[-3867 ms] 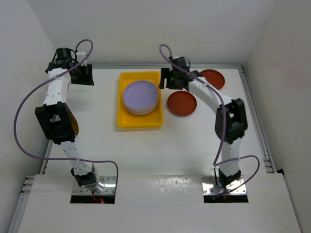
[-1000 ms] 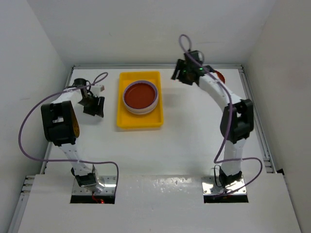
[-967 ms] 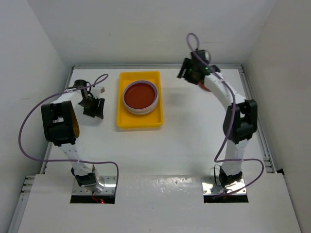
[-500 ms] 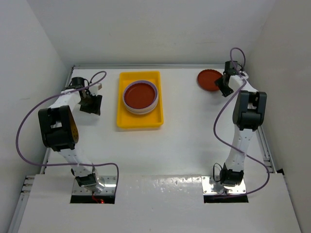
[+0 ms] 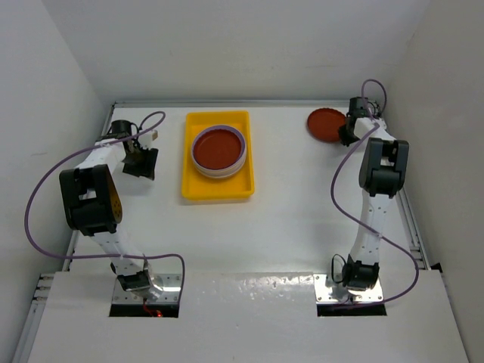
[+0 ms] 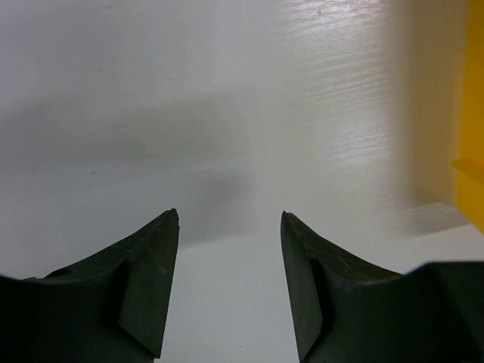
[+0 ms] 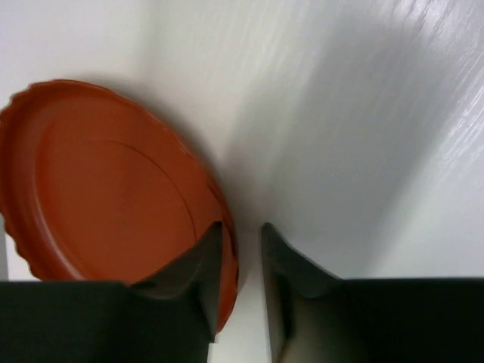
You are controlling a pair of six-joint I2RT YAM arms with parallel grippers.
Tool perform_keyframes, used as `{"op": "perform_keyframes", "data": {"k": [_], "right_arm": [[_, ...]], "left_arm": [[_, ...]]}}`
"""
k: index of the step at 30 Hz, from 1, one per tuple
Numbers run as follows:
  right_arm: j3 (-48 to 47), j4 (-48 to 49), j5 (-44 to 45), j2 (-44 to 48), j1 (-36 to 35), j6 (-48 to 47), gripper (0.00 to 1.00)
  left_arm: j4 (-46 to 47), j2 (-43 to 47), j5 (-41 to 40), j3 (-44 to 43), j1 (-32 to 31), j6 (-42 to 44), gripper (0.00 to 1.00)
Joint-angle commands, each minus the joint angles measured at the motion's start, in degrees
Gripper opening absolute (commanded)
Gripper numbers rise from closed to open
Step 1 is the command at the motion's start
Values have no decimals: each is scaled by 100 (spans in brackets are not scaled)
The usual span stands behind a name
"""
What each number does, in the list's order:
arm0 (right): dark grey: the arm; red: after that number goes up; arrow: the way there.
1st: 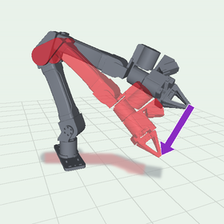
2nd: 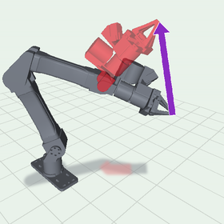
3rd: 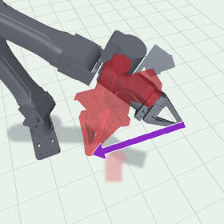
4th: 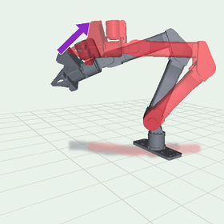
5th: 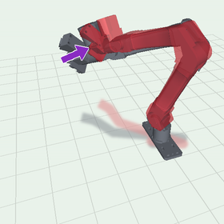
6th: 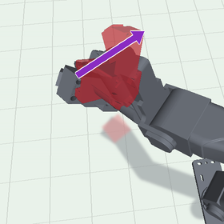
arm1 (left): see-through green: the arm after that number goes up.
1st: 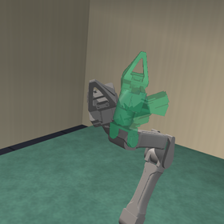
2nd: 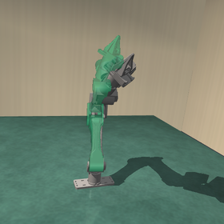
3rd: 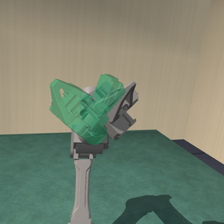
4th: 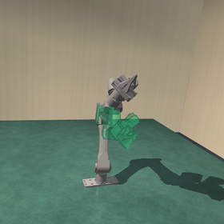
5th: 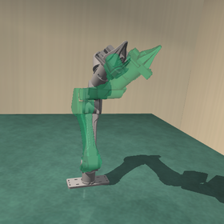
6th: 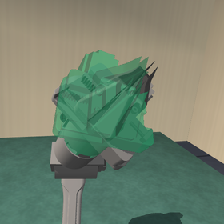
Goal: Place the plates into the plastic bin on the countertop
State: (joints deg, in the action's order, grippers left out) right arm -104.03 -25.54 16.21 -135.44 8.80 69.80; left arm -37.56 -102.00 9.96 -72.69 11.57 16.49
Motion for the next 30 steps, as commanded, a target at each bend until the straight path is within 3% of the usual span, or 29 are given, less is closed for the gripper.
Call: {"op": "perform_keyframes", "data": {"k": [1,3,4,7,12,16,20,25,30], "right_arm": [[-12,-126,-56,-176,-27,236,20],[14,-188,5,-185,-36,245,11],[32,-214,23,-194,-36,253,0],[225,-5,-47,-1,-36,113,0],[734,646,-162,754,-334,-1064,0],[1505,1338,-13,2175,-616,-1451,0],[2115,2044,-240,2979,-1097,-1662,0],[1475,1403,-775,2814,-2255,-2442,0],[-484,60,-830,1620,-3260,-3436,0]], "left_arm": [[65,180,-82,-44,29,65,59],[65,180,-143,-44,29,117,59],[65,180,-143,-44,29,117,59],[65,180,-143,-44,29,117,59],[65,180,-20,-167,29,65,59],[65,5,33,-369,29,65,59],[65,-154,146,-615,29,-40,59],[65,-207,217,-747,29,-41,59],[65,-259,217,-747,29,-41,59]]}}
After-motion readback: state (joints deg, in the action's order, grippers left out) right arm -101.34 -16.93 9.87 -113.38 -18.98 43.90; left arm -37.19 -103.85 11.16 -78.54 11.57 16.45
